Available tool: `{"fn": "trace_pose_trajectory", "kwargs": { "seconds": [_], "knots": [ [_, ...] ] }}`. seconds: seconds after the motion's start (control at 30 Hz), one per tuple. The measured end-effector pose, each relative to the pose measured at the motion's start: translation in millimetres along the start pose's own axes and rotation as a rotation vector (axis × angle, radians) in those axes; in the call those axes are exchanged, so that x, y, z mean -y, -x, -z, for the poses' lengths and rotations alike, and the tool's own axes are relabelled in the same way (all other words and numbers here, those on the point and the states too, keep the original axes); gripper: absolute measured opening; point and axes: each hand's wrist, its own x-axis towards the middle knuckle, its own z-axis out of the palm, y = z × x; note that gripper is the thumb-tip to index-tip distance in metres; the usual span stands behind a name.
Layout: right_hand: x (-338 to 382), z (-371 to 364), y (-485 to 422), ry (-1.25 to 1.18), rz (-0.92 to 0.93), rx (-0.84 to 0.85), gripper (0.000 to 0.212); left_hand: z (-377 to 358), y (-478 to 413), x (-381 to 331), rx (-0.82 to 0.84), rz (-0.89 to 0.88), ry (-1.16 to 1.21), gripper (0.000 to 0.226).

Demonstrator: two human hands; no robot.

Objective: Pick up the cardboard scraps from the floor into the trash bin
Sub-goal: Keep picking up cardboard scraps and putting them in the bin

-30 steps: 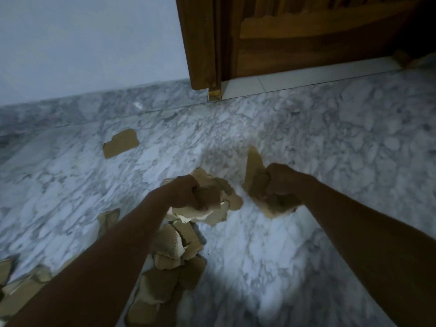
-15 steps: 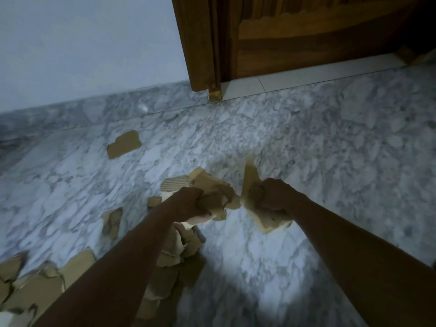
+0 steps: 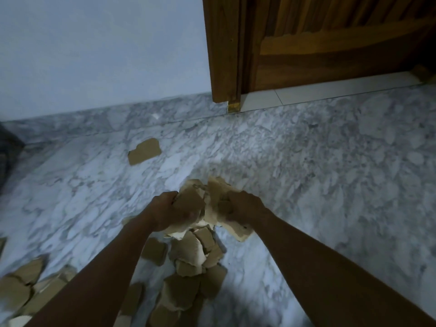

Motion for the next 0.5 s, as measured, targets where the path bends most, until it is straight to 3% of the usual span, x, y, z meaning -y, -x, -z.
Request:
{"fn": "trace_pose_trajectory", "kwargs": {
  "seconds": [0.1,0.2,0.4,0.5],
  "knots": [
    [4,-8,0,0.052,-0.009,-0.040,0.063,-3,-2,1,0.022,0.006,0.017,0.041],
    [4,-8,0,0.020,-0.036,-0.045,0.062,-8,-6,0,0.015,-0.029,0.015,0.032],
    [-7,-6,-2,-0.099,-0.116,0.103,0.087,-12,-13,-1,-0.019,-0.037,0.087,0.025],
    [-24,8,5,-0.268,-0.147,0.162,0.072,-12,-16,-1,-0.011,-0.027,0.094,0.026]
  ]
}}
